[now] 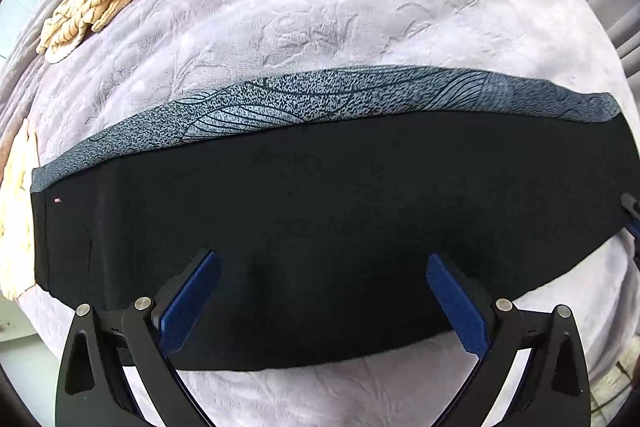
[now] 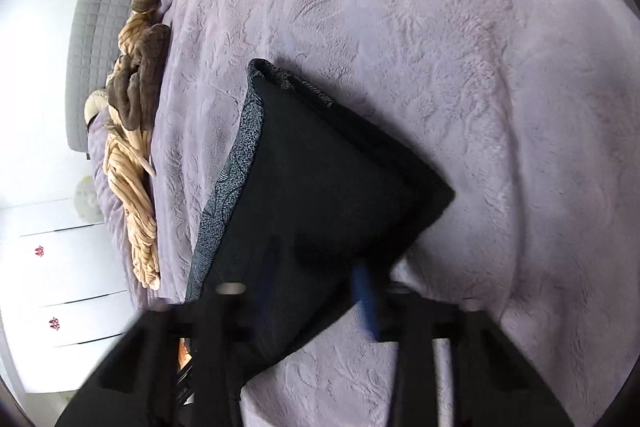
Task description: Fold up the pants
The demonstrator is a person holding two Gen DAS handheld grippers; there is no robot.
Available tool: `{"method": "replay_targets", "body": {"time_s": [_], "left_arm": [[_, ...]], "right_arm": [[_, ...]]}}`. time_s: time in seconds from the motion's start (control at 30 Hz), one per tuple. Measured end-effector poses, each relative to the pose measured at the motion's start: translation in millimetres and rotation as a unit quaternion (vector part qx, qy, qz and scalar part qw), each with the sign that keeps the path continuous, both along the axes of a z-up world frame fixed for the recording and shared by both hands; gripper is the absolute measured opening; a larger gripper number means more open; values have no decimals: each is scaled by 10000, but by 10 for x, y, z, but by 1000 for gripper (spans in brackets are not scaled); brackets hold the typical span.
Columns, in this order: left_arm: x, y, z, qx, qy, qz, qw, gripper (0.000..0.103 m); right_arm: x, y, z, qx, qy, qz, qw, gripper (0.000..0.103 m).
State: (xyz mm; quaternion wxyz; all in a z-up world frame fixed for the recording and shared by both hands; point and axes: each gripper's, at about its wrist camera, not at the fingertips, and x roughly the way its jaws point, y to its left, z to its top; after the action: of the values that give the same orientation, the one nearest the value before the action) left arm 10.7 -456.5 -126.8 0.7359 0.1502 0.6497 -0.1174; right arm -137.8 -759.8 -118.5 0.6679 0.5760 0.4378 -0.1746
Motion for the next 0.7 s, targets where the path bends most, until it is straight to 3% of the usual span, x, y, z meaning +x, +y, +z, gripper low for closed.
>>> {"method": "replay_targets", "body": {"time_s": [0.07,0.2,0.3,0.5,0.6,0.67,0.7], "left_arm": [[-35,3,-37,14,-24,-52,10000,103],[-164,40,-275,163,256,-75,9995,103],[-180,71,-259,64,232,-18,9997,103],[-145,8,-241,201,248,-154,9994,103],[-142,-73,-124,116,212,-216,9995,103],[-105,-185,-2,-32,61,-276,9996,103],[-65,-245,46,-103,-23,-279,9996,103]], "right_arm": [[-71,-33,0,3,-53,1,10000,12],[-265,-46,-101,-153,425,-24,9990,10],[-384,-49,-158,43,342,-213,9992,10],[-423,68,-74,244,102,138,9996,12],[-392,132,-77,293,38,245,9993,28],[-357,159,-66,243,24,276,9993,50],[-336,167,-63,196,-3,289,9994,50]]}}
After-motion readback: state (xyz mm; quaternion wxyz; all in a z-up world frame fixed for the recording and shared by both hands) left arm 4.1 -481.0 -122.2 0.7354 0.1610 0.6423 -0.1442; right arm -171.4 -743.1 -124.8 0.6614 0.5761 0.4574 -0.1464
